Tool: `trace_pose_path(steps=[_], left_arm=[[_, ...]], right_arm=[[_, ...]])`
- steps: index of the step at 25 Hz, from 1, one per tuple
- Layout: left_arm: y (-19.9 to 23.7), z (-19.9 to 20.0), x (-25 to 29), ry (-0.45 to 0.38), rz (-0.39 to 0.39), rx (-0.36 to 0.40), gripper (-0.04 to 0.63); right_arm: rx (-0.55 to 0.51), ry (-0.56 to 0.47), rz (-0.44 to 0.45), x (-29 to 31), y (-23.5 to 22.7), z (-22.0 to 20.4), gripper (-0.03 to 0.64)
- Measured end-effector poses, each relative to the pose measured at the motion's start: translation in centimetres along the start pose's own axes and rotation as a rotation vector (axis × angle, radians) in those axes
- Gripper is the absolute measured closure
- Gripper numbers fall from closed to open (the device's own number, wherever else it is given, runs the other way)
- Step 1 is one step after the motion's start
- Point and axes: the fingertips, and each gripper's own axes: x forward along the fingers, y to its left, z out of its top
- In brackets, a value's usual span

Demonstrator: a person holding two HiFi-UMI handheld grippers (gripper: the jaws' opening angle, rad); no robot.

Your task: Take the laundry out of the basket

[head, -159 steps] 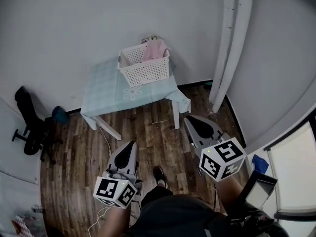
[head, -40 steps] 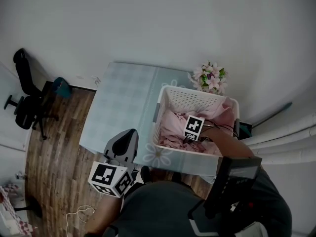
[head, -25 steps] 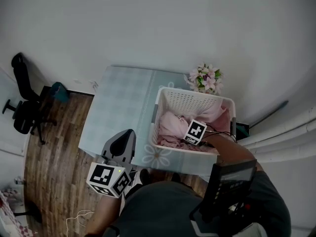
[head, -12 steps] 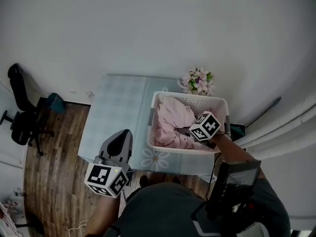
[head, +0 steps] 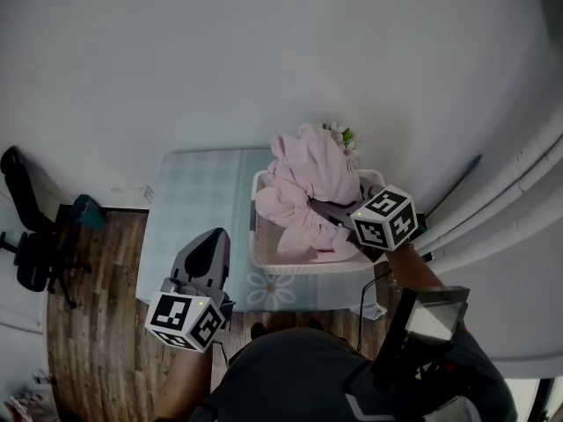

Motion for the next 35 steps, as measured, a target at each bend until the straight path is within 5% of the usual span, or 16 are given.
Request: trace_pose_path(steps=[8, 13, 19, 26, 35], left_arm=[[-1.7, 2.5, 1.9, -0.045, -0.106, 0.022, 0.586], [-7.0, 4.7, 4.6, -0.062, -0.224, 0.048, 0.586], [-9.7, 5.3, 7.4, -0.064, -0.351, 0.059, 0.586], [-20.5, 5.5, 9.6, -0.066, -0.523, 0.101, 0.586], [-28.5, 5.2, 10.6, -0.032, -0.694, 0.126, 0.586]], right_arm=[[0.082, -0.262, -0.149, -7.9, -0.8, 8.0, 0.373], [0.131, -0.358, -0.294, -16.4, -2.5, 10.2, 0.373], [0.162, -0.429, -0.434, -21.1, -2.7, 10.8, 0.371], [0.15, -0.463, -0.622, -31.8, -3.0, 8.0, 0.371], [0.15, -0.478, -0.817, -39.7, -1.4, 6.1, 0.371]])
